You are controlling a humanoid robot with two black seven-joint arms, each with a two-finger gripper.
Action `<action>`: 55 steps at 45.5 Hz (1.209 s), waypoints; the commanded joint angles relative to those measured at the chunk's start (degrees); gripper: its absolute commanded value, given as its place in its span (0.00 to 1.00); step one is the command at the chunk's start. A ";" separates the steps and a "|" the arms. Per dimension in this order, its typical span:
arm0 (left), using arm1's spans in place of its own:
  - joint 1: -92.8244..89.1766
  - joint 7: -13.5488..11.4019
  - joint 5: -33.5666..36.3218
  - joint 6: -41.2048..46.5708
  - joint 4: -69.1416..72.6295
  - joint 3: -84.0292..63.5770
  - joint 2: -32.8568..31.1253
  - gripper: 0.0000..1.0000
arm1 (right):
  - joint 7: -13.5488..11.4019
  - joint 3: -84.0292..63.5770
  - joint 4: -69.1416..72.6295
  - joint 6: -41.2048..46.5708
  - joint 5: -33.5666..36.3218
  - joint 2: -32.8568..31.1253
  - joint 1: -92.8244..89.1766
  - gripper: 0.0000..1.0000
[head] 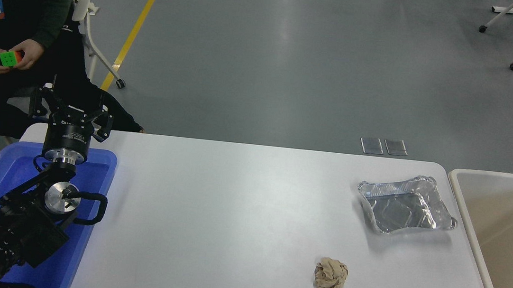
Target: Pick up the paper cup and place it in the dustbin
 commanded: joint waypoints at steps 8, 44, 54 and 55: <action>-0.08 0.00 0.00 0.00 0.00 -0.08 0.09 0.99 | -1.07 -27.97 24.78 3.14 -11.82 -3.96 27.99 1.00; -0.08 0.00 0.00 0.00 0.00 0.01 0.00 0.99 | -0.28 -59.38 57.84 39.44 3.91 14.58 65.45 1.00; 0.00 0.00 0.00 0.00 0.00 0.01 0.00 0.99 | -0.19 -59.99 55.39 41.29 9.63 23.11 64.31 1.00; -0.08 0.00 0.00 0.00 0.00 0.01 0.00 0.99 | -0.19 -60.34 54.86 41.29 9.72 23.98 63.96 1.00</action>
